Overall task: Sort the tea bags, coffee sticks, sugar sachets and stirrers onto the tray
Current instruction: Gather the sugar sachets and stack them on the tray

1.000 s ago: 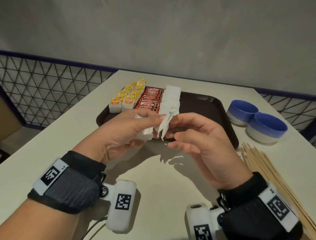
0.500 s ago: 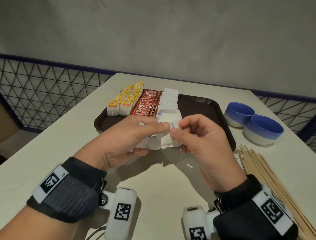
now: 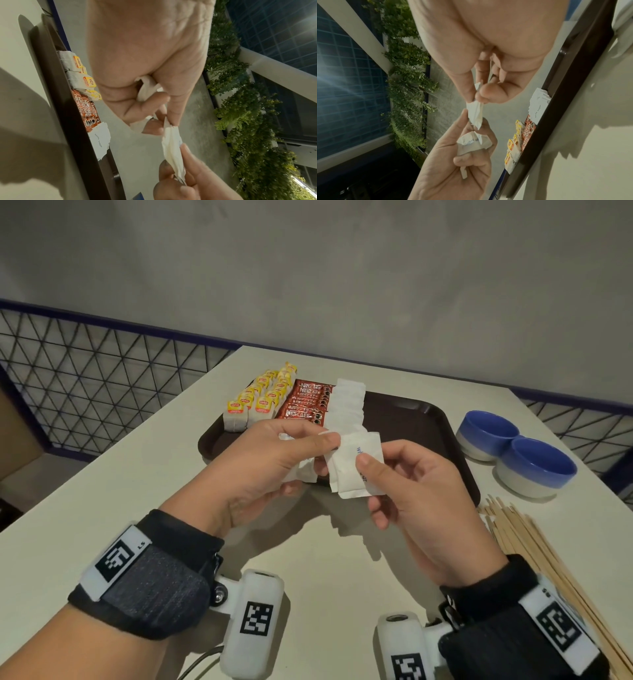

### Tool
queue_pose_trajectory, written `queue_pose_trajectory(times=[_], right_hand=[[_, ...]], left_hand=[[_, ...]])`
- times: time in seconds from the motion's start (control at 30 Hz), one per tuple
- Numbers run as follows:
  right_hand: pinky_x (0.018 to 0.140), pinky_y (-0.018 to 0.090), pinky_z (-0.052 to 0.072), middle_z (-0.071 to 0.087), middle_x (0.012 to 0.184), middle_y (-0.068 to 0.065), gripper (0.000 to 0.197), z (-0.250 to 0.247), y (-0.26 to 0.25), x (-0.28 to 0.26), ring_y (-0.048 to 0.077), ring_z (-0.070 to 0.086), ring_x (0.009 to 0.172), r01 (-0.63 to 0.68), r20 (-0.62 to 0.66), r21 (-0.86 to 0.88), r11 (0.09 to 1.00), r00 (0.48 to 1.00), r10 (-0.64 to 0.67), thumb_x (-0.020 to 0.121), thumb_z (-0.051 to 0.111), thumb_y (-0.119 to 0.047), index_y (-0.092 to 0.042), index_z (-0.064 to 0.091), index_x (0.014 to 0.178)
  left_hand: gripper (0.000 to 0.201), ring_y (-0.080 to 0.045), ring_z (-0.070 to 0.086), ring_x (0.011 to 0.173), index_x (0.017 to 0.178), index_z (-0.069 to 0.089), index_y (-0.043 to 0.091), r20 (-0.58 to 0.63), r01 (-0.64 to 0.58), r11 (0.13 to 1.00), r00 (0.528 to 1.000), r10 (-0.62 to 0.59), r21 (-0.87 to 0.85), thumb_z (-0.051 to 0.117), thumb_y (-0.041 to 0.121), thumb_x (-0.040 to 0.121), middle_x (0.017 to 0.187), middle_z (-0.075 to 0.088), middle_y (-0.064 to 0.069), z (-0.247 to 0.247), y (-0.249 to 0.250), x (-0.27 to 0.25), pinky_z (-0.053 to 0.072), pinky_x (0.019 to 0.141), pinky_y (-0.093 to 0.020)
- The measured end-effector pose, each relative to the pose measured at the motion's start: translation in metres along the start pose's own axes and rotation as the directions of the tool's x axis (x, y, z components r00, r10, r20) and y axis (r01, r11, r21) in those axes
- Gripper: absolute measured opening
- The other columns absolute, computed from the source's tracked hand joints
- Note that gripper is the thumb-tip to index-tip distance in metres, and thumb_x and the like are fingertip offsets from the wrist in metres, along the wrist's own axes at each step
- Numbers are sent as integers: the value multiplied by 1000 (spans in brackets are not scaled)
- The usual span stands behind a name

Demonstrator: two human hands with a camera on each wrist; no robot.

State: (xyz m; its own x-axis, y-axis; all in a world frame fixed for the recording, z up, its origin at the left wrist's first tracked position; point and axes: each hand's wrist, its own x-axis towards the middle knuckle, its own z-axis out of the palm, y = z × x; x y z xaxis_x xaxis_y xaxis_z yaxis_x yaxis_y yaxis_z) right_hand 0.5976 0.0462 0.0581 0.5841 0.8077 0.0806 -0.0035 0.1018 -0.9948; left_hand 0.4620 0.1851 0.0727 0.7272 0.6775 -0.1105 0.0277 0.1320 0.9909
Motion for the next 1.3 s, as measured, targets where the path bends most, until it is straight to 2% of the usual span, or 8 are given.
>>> queue_pose_trajectory(times=[0.33, 0.43, 0.5, 0.6, 0.77, 0.93, 1.07, 1.3], right_hand=[[48, 25, 50, 70, 86, 19, 13, -7, -28, 7, 19, 58, 59, -106, 38, 23, 994, 994, 105, 92, 64, -3, 6, 70, 99], [51, 27, 51, 67, 85, 16, 12, -14, -64, 34, 20, 60, 62, -38, -6, -174, 984, 999, 37, 94, 66, -5, 2, 69, 102], [52, 29, 52, 69, 84, 13, 11, -18, -94, 69, 17, 62, 61, 80, 19, -469, 880, 997, -80, 94, 68, -9, -1, 70, 101], [56, 30, 55, 72, 84, 10, 8, -21, -122, 134, 14, 64, 60, 146, 85, -856, 496, 986, -144, 96, 67, -16, -8, 69, 100], [50, 28, 55, 73, 84, 12, 12, -45, -88, 236, 21, 71, 63, 22, 31, -995, 100, 995, 91, 95, 65, -12, -4, 68, 103], [54, 38, 62, 68, 81, 12, 16, -60, -38, 280, 30, 71, 62, -62, -46, -994, 89, 984, 172, 92, 68, -5, -2, 65, 107], [47, 28, 54, 69, 86, 13, 19, -56, -19, 299, 24, 67, 56, -43, -32, -997, 71, 988, 152, 93, 70, -10, -6, 65, 111], [82, 31, 51, 66, 124, 9, 58, -57, 1, 313, 29, 65, 104, 36, 28, -995, -91, 996, 88, 82, 81, -33, -14, 58, 131]], left_hand=[[18, -14, 74, 75, 110, 76, 10, 35, 51, 987, 998, -46, -156, 69, 21, 97, 95, 79, -11, 1, 9, -8, 43, 41, -18], [23, -15, 78, 87, 118, 73, 16, -4, 61, 980, 998, -63, -192, 67, 26, 99, 101, 81, -7, -6, 15, -9, 49, 45, -19], [26, -16, 79, 90, 124, 69, 18, -40, 62, 966, 996, -75, -249, 67, 27, 100, 101, 81, -6, -12, 18, -8, 51, 46, -19], [29, -20, 80, 89, 127, 66, 17, -61, 72, 940, 993, -97, -333, 67, 24, 100, 99, 81, -8, -17, 20, -5, 55, 47, -21], [26, -22, 80, 88, 123, 66, 17, -40, 74, 927, 995, -95, -366, 68, 24, 98, 99, 81, -9, -22, 17, 0, 56, 49, -23], [23, -23, 80, 89, 118, 68, 18, -29, 64, 916, 996, -82, -396, 69, 24, 96, 98, 81, -9, -26, 16, 3, 58, 49, -23], [18, -22, 80, 84, 111, 72, 15, -26, 59, 912, 997, -76, -406, 69, 22, 95, 94, 81, -10, -24, 17, 6, 57, 47, -23], [16, -22, 80, 79, 107, 74, 12, -33, 65, 924, 996, -84, -376, 68, 19, 94, 92, 81, -12, -18, 11, 10, 56, 44, -23]])
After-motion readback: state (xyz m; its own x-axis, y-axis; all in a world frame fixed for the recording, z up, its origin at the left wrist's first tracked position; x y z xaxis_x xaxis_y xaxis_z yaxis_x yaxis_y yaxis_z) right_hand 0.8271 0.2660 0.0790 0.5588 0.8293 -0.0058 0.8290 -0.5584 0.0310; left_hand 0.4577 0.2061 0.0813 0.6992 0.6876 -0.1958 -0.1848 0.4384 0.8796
